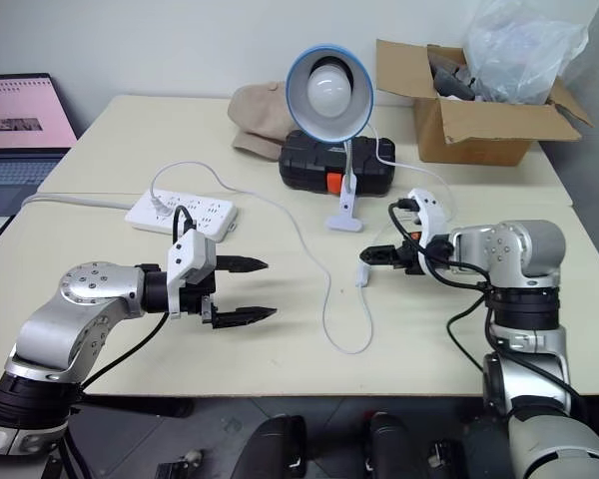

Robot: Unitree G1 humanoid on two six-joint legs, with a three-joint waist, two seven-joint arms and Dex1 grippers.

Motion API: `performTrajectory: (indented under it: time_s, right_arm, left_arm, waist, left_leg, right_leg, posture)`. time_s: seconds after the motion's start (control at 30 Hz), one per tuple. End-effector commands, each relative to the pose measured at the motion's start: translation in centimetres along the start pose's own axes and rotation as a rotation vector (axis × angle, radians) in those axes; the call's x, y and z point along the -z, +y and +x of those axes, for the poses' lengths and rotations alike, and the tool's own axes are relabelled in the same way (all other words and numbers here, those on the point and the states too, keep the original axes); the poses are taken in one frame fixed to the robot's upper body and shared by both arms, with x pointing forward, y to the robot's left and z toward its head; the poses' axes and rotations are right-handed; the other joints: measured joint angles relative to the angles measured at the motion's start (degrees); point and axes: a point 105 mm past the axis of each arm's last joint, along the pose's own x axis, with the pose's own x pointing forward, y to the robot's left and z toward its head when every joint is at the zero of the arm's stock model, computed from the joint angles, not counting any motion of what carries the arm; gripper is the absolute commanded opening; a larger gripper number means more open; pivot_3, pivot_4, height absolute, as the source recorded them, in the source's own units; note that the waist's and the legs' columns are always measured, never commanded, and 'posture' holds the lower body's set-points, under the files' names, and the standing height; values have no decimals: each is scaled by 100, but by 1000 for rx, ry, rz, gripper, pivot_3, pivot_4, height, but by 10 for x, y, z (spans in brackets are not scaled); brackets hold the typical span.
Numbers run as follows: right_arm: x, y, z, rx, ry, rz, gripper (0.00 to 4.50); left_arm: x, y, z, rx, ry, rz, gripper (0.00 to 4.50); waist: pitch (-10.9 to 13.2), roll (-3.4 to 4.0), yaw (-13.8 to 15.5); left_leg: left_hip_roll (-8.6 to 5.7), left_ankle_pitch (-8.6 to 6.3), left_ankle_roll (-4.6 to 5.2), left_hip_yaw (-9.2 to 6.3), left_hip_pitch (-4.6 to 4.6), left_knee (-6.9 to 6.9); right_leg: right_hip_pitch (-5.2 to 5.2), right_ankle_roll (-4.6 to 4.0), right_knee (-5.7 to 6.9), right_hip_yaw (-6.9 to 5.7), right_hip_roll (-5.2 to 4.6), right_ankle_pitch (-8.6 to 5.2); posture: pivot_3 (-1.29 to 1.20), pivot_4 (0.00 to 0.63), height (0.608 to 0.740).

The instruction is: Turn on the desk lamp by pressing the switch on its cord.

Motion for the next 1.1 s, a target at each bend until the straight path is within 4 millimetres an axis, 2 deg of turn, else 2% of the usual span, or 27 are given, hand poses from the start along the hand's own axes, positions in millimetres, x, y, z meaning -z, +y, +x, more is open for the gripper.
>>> performTrajectory:
  time_s: [0.03, 0.6, 1.03, 1.1]
  right_arm:
    - [-17, 0, 0, 43, -43, 18, 4474]
    - [-19, 2, 27, 52, 16, 65, 4474]
    - [-13, 13, 40, 14, 48, 67, 4474]
    - [-13, 13, 41, 13, 49, 67, 4113]
  left_arm:
    - [-9, 1, 2, 8, -19, 49, 4500]
    - [-8, 2, 10, -14, -37, 69, 4500]
    - [-12, 7, 5, -35, -35, 86, 4500]
    - [-13, 8, 5, -38, -35, 87, 4500]
  waist:
    - [0, 0, -1]
    - [0, 1, -12]
    - [0, 1, -26]
    - [0, 1, -28]
  left_leg:
    - [-1, 0, 0, 1, -5, 0]
    - [1, 0, 0, 0, -7, -1]
    - [2, 0, 0, 0, -8, -2]
    - [1, 0, 0, 0, -8, -2]
  right_leg:
    - [-5, 0, 0, 0, 0, 0]
    - [-8, 0, 1, 0, 2, 0]
    - [-10, 0, 1, 0, 2, 0]
    - [-10, 0, 1, 0, 2, 0]
  posture:
    - [0, 150, 740]
    - [0, 150, 740]
    - [0, 150, 740]
    - [0, 150, 740]
